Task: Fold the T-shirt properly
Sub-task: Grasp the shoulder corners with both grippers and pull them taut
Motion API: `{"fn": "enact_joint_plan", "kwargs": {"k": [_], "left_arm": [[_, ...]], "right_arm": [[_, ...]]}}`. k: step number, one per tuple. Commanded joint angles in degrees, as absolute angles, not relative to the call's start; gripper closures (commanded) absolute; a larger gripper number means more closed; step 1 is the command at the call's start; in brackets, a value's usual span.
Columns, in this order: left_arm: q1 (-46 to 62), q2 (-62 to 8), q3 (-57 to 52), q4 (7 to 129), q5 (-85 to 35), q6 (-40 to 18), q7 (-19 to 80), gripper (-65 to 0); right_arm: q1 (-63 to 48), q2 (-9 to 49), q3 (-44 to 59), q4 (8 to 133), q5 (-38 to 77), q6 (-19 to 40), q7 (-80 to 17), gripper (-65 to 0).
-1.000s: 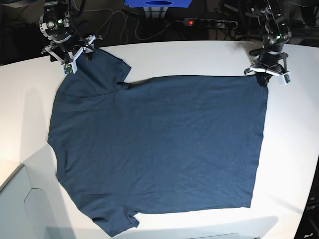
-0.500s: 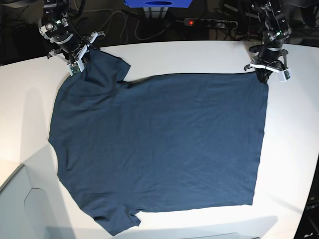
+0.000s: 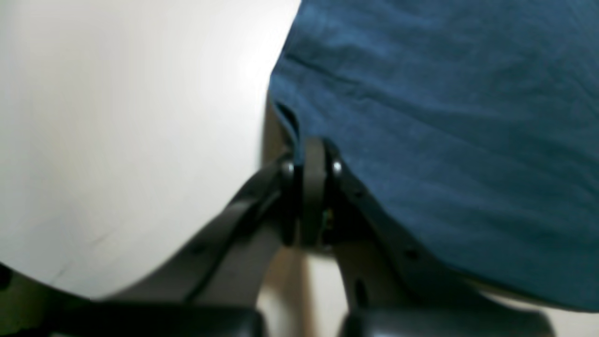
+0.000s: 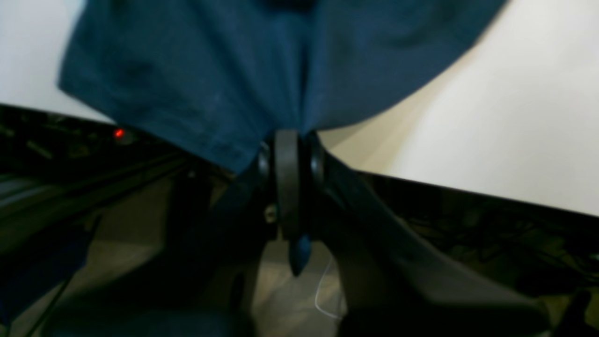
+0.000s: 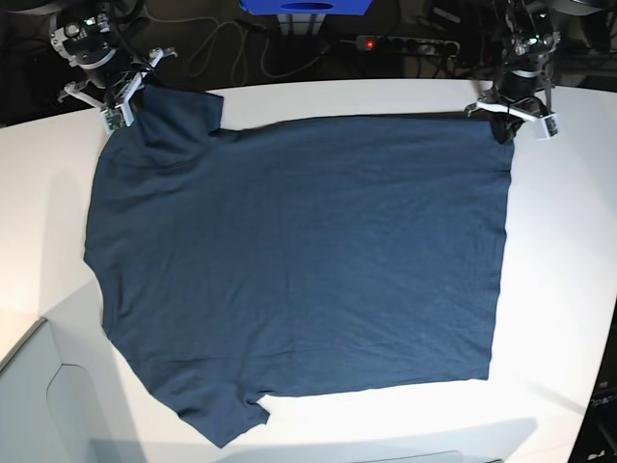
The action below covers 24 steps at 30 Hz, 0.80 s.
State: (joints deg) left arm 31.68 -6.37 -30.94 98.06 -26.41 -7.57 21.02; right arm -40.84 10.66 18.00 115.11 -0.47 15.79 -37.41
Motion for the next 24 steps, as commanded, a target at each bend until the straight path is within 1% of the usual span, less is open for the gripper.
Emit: {"fn": "enact_joint_plan", "kwargs": {"k": [1,6,13,15,17,19,24], "left_arm": [[32.8,-6.1,-31.3,100.4,-26.9,-7.8,19.6,0.0],[36.2,-4.0,-34.1,105.3,-26.9,-7.8,19.6,0.0],[38.0,-3.7,-36.4,107.5,-26.9,-7.8,19.7,0.0],[38.4,-3.7,-36.3,107.3,-26.9,-7.8,19.7,0.0],[38.1,-3.7,-36.3,106.9,-26.9,-7.8,19.7,0.0],[37.9,-3.6,-36.3,106.9,-26.9,-7.8,19.7,0.0],[35.3,-3.6,-36.3,106.9,-26.6,-7.8,19.9,0.0]], "right_arm": [[-42.2,11.0,18.2,116.9,-0.1,16.5,-36.9,-0.1],[-44.6,11.0,18.2,119.6,-0.1,16.5,-36.9,-0.1],[-46.1,11.5,18.8,120.2,-0.1,16.6,-36.8,-0.1],[-45.8,11.6,19.1,120.2,0.0,17.0,-36.8,-0.1],[-45.7,11.8,20.0,120.2,0.0,19.6,-36.8,-0.1],[-44.2,11.4,21.4,120.2,0.0,20.9,-36.8,-0.1],[-40.7,11.8,22.3,120.2,0.0,21.1,-37.3,-0.1]]}}
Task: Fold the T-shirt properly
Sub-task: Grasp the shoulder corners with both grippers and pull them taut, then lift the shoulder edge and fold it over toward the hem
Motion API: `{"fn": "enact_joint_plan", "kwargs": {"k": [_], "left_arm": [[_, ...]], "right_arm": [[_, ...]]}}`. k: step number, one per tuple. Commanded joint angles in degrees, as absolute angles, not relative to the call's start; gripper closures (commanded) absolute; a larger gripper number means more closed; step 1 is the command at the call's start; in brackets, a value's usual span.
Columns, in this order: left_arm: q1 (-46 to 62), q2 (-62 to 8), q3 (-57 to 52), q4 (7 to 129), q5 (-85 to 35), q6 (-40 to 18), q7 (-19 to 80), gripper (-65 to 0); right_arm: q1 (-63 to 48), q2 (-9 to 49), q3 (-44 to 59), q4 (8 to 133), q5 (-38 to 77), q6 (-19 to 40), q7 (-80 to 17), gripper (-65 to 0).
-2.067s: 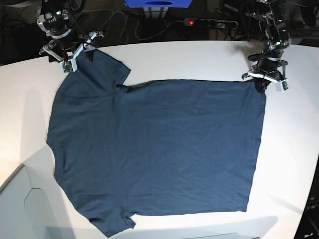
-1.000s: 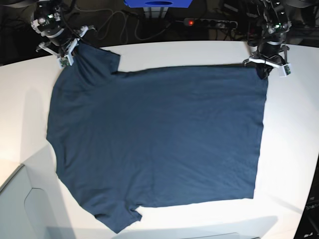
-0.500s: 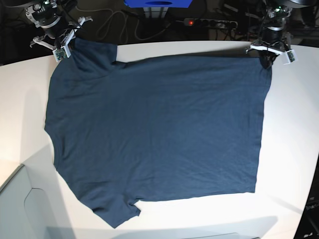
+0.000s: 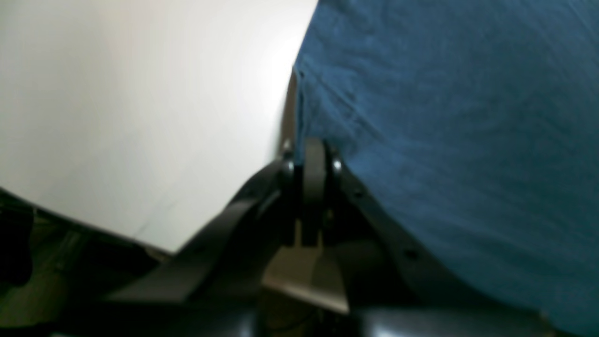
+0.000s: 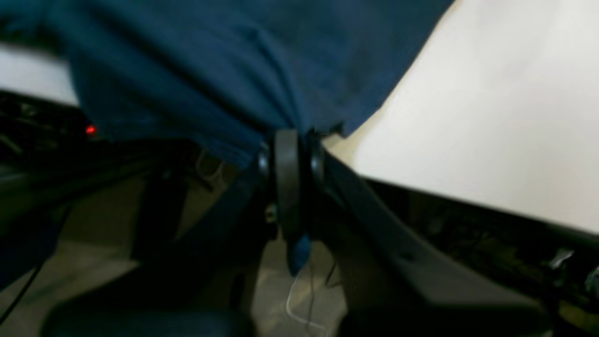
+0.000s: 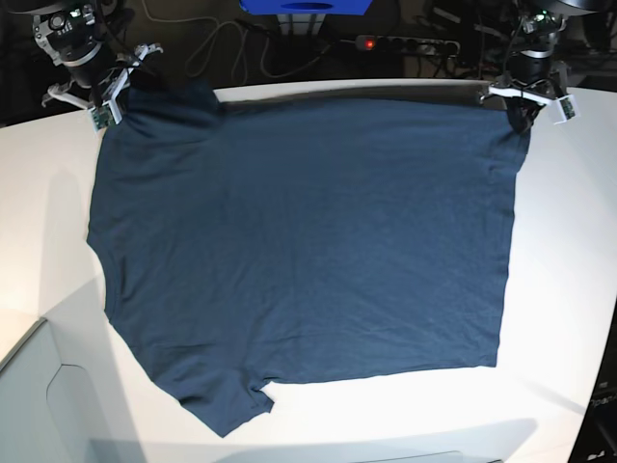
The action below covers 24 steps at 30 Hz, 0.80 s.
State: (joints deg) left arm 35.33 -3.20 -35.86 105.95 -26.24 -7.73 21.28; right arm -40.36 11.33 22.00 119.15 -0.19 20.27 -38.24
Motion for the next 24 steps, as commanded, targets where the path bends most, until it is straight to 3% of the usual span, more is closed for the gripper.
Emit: {"fn": "enact_joint_plan", "kwargs": {"k": [1,11,24], "left_arm": [[34.4,-3.6,-36.3,106.9,-26.5,-7.8,20.0,0.0],[25.5,-3.6,-36.3,104.2,-26.3,-7.6,20.1,0.0],[15.3,-4.3,-36.3,97.4,-26.3,-7.7,19.7,0.0]], "right_arm": [[-39.6,11.8,22.3,120.1,0.0,21.1,-37.4,-0.1],[-26.6,13.7,18.4,116.0,-0.2,21.1,-37.6,-0.1],[-6.3,16.1,14.1,101.1,-0.2,21.1,-37.6,-0.1]]}}
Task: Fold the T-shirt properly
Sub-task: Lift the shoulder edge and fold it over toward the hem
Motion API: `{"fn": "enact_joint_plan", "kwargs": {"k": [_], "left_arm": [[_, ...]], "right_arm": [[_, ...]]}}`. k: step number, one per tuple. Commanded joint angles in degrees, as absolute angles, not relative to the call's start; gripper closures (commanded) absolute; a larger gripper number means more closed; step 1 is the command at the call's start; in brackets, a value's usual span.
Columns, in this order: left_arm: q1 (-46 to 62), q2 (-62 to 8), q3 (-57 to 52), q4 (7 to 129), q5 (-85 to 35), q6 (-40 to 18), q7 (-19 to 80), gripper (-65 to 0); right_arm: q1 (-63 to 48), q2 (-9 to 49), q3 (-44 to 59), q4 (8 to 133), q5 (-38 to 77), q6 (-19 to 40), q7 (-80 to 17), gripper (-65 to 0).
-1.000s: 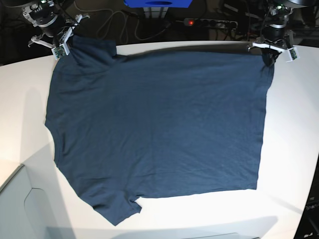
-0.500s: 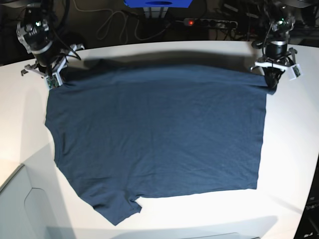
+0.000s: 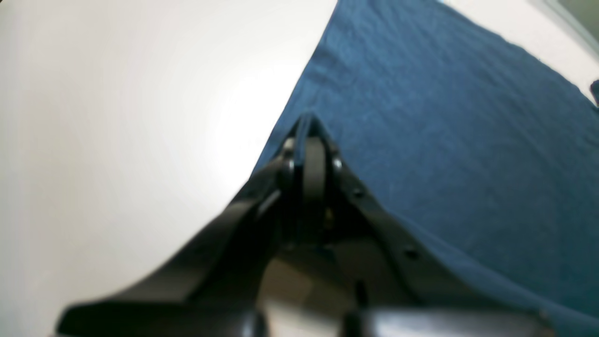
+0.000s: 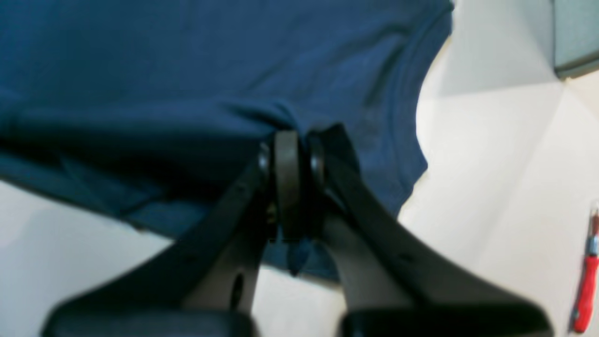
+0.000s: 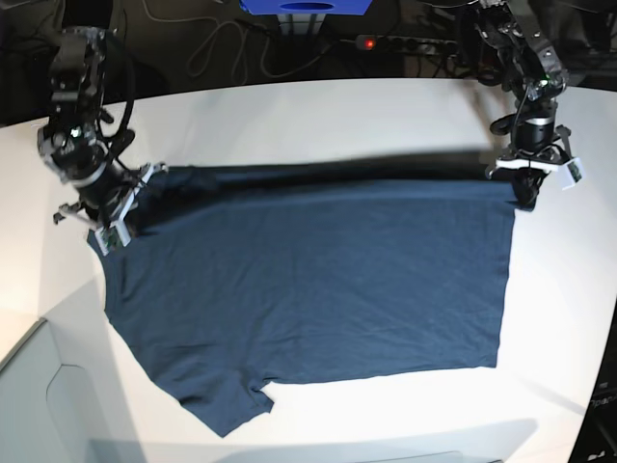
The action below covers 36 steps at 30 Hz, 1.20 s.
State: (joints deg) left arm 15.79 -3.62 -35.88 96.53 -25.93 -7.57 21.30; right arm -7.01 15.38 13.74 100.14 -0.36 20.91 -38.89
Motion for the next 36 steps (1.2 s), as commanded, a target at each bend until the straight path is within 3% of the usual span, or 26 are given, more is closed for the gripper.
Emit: {"fn": "enact_joint_plan", "kwargs": {"k": [1,16,36], "left_arm": [[14.6,-4.3,-36.3,97.0,-26.3,-7.7,19.7,0.0],[5.8,-4.4,-36.2,90.7,-26.2,-7.7,20.0,0.0],[-0.5,-8.3,-35.7,84.0,-26.2,-7.7,20.1,0.0]], "right_arm": [[-5.1,16.1,14.1,99.9,-0.2,21.1,-37.6,-0.1],[9.4,15.9,10.3,86.2,-0.2,21.1,-37.1,-0.1],[13.0,15.1,10.5,82.4,-0.1,21.1,-36.8,-0.1]]}}
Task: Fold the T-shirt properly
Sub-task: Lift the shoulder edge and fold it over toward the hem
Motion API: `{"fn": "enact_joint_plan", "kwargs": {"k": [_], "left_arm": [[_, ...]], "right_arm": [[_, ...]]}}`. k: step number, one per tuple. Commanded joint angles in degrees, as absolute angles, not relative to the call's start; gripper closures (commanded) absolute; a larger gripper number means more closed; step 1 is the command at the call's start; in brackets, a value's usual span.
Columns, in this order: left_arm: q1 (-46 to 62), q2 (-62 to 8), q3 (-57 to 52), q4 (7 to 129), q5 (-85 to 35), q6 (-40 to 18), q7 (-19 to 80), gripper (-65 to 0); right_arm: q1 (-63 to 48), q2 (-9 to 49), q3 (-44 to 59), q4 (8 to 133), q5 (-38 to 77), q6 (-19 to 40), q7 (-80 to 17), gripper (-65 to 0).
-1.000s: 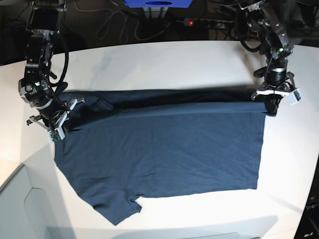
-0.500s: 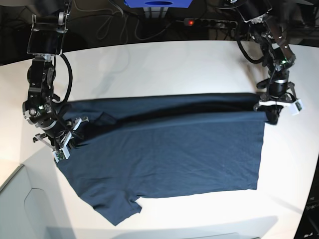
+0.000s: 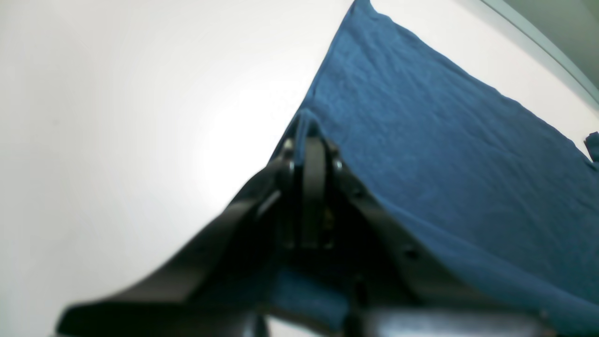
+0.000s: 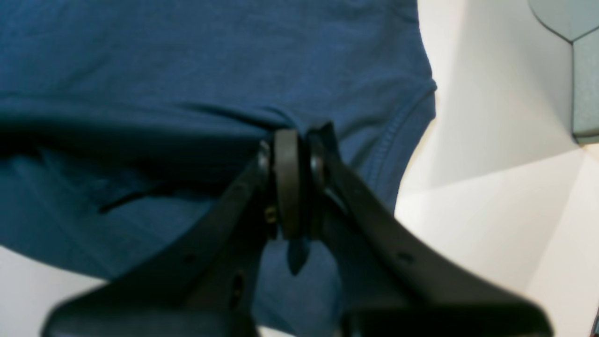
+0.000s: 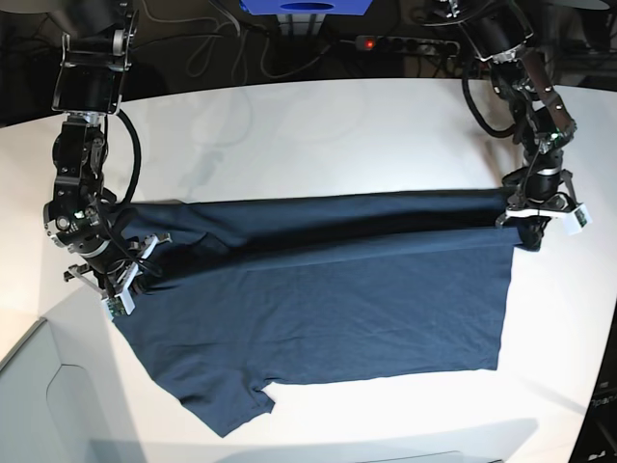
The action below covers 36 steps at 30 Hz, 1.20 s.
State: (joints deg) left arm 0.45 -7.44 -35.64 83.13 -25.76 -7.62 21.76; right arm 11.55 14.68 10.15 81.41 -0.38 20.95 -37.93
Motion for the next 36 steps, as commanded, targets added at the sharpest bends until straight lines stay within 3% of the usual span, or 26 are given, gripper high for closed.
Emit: {"fn": "enact_joint_plan", "kwargs": {"k": [1,20,23,29,32,36], "left_arm": [[-0.7,-8.3,-35.7,83.8,-26.2,-7.7,20.1,0.0],[-3.8,-8.7,-32.0,82.4,-26.2,-7.2,20.1,0.0],[-3.8,-8.7,-32.0,82.7,-26.2,-7.2,20.1,-11.3],[-3.5,-8.7,-32.0,83.2,-26.2,-7.3,20.1,-33.9],[-2.7,-8.7,-32.5,84.4,-26.2,-7.5,20.1,-37.4],[1.1,-9.6,-32.5,86.1,-26.7,-7.6,19.9,-37.4]], "right_arm": [[13.1,15.0,10.6,82.3,-0.1,21.1,-36.8,-0.1],[13.0,15.1,10.9,83.0,-0.1,21.1,-37.3,-1.3],[12.9,15.3,10.7,83.0,-0.1,21.1,-37.5,-8.4],[12.5,15.4,10.9,83.1,0.0,21.2,-37.5,-33.8],[11.8,15.4,10.9,83.2,0.0,21.2,-37.3,-38.0],[9.4,15.4,10.9,86.8,0.0,21.2,-37.2,-38.1]]}}
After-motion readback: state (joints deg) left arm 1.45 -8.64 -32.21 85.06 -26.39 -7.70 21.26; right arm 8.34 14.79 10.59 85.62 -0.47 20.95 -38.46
